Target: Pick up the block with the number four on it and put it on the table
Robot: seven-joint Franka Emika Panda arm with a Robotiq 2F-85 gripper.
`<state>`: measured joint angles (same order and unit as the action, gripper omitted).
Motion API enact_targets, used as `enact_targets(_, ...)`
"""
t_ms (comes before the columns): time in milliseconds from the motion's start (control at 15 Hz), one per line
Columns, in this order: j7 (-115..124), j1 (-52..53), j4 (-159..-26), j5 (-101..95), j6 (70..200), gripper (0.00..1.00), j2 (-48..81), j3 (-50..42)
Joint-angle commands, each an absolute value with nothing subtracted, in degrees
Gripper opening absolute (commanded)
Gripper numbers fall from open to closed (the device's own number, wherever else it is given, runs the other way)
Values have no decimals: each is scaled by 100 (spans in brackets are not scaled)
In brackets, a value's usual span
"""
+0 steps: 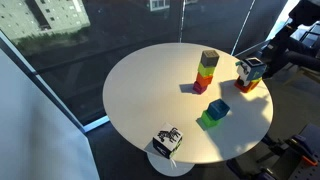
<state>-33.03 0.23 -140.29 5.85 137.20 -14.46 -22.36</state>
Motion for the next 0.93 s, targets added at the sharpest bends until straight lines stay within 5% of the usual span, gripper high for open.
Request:
enact_targets(0, -3357, -208, -14018, 668, 13704, 100, -1428, -2006)
enact_targets(867, -2625, -627, -13899, 113, 13755, 100, -1070, -1540)
